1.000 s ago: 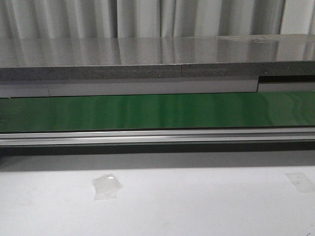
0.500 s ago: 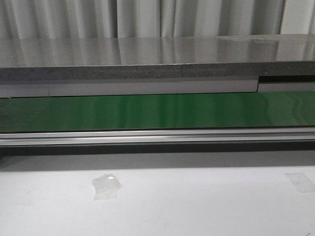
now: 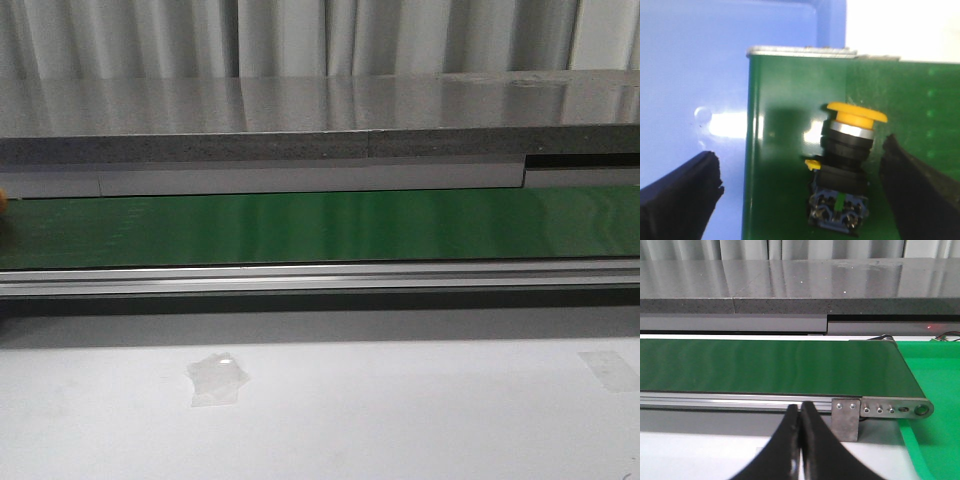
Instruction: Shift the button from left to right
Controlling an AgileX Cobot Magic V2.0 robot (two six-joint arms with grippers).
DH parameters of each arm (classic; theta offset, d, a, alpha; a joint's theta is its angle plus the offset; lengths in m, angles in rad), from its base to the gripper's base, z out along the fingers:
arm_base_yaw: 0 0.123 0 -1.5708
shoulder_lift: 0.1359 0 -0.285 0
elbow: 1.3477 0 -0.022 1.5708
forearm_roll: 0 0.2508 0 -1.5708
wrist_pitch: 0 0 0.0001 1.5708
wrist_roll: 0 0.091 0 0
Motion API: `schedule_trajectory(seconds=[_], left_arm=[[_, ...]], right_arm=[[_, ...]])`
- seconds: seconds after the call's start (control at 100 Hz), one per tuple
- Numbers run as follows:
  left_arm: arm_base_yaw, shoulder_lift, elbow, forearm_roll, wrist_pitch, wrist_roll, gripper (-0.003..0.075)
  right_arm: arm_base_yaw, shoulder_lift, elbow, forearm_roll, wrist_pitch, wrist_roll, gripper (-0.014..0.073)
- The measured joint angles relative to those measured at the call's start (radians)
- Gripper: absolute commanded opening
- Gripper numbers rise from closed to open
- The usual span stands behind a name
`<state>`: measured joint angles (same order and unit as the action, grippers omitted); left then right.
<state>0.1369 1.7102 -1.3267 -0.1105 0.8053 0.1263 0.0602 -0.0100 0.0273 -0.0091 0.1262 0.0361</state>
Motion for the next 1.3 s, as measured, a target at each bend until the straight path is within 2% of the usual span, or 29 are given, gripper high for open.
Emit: schedule_trajectory(seconds=[0.3, 0.48, 0.73, 1.3], left_arm=[[0.0, -0.232, 0.044, -0.058, -0.038, 0.052, 0.0621], [0.0, -0.421, 0.21, -0.145, -0.162, 0.12, 0.0621], [-0.034, -0.726, 0.475, -0.165, -0.376, 0.156, 0.0621], [-0.193, -1.235, 0.892, -0.172, -0.534, 0.166, 0.0621]], right_arm=[[0.0, 0.0, 0.0, 0.0, 0.0, 0.0, -0.0068], [0.0, 0.0, 0.0, 0.0, 0.0, 0.0, -0.0068], [0.0, 0.0, 0.0, 0.0, 0.0, 0.0, -0.0068], [0.0, 0.0, 0.0, 0.0, 0.0, 0.0, -0.0068]])
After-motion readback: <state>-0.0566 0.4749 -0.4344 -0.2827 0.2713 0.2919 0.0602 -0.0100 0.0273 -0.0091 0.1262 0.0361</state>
